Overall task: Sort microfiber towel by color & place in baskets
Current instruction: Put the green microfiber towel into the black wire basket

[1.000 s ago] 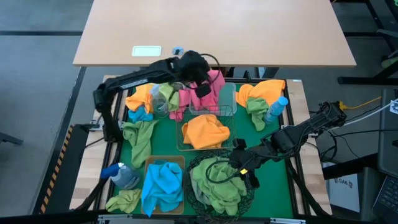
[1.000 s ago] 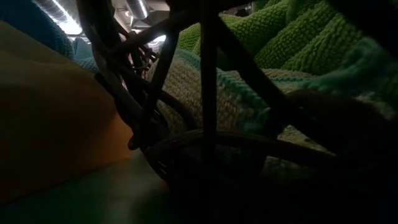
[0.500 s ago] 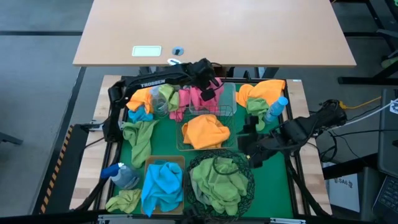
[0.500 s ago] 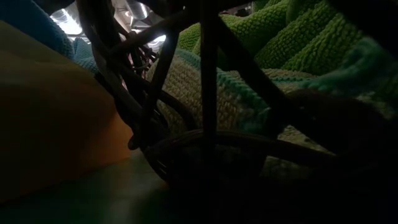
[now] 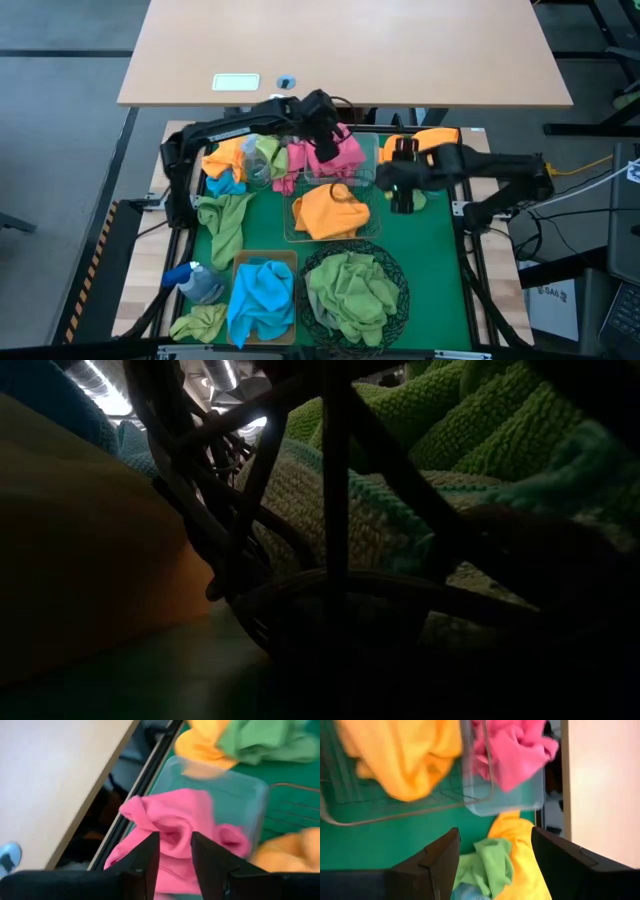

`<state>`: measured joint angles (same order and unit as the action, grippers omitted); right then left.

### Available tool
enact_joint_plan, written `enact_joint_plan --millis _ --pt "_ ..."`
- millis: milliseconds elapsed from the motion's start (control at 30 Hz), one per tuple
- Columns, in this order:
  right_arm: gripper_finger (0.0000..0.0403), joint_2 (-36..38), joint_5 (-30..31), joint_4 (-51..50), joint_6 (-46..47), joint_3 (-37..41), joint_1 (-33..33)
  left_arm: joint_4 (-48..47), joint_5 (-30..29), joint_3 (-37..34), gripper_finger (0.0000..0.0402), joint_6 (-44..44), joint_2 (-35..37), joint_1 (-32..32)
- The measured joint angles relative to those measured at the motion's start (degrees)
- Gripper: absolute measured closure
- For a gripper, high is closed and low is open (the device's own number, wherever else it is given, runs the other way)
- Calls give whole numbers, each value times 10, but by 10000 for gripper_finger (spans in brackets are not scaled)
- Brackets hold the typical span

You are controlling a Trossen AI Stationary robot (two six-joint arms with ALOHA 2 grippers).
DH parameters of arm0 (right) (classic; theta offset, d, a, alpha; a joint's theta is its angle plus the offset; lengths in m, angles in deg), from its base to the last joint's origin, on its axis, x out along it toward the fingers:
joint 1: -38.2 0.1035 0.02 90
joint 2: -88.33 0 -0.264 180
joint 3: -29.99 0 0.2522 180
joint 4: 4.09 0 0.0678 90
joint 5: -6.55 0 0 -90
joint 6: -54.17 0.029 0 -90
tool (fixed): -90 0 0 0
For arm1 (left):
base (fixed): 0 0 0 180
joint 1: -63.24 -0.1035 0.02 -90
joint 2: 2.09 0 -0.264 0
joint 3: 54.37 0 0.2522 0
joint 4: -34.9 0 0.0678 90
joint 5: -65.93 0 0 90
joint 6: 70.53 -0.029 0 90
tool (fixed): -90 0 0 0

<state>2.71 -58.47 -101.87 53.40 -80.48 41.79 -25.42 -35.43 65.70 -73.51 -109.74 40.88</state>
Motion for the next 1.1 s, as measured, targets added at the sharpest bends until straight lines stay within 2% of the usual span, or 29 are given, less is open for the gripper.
enact_joint_plan --millis 200,400,633,933,1100 --pt "160 3 -60 3 -26 50 -99 -60 40 0 294 -6 89 3" --pt "160 4 -108 21 -28 119 -168 -134 45 0 294 -19 172 3" --pt "160 4 -91 71 -56 231 -217 -199 46 0 294 -23 222 3" --pt "160 4 -86 195 -73 369 -254 -211 47 0 294 -23 229 3" --pt "160 4 -18 231 -73 413 -259 -211 47 0 294 -23 229 3"
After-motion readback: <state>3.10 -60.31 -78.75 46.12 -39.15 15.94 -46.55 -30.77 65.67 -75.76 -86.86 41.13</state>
